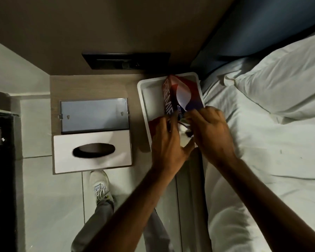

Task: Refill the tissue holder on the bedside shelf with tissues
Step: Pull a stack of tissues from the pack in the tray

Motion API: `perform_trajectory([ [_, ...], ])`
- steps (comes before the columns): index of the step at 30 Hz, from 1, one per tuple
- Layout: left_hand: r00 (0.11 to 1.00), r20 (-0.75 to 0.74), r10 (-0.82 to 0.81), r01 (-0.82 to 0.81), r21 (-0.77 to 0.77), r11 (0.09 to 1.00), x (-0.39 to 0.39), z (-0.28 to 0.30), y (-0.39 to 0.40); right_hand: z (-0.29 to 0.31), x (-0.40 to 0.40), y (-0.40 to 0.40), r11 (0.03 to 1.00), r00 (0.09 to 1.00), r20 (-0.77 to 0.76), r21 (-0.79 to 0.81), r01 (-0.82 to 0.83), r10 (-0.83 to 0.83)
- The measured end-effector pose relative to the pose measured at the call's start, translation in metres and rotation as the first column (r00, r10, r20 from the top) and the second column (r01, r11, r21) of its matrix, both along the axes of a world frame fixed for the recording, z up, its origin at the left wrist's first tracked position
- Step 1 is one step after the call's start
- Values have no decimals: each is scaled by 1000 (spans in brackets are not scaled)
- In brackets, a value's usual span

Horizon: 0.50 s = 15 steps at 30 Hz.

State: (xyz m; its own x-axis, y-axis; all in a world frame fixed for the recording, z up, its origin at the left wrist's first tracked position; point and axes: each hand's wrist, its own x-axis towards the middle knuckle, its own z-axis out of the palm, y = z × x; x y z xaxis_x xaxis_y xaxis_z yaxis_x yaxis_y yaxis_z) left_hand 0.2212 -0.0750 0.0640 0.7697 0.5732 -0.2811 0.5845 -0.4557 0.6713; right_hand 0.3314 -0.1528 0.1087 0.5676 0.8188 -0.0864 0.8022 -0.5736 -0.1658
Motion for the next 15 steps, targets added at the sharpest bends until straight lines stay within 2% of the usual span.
perform_trajectory([
  [4, 988, -1, 157, -156, 85, 984, 29, 9, 1, 22, 14, 13, 992, 999, -2, 116, -50, 50],
  [7, 986, -21, 163, -160, 124, 979, 34, 16, 8, 21, 19, 19, 984, 999, 31, 175, -25, 20],
  [13, 977, 153, 150, -181, 218, 959, 32, 33, 22, 8, 25, 17, 990, 998, 48, 139, 32, -39],
  [15, 974, 188, 123, -161, 198, 967, 33, 34, 27, 5, 25, 14, 993, 997, 32, 96, 68, -71],
])
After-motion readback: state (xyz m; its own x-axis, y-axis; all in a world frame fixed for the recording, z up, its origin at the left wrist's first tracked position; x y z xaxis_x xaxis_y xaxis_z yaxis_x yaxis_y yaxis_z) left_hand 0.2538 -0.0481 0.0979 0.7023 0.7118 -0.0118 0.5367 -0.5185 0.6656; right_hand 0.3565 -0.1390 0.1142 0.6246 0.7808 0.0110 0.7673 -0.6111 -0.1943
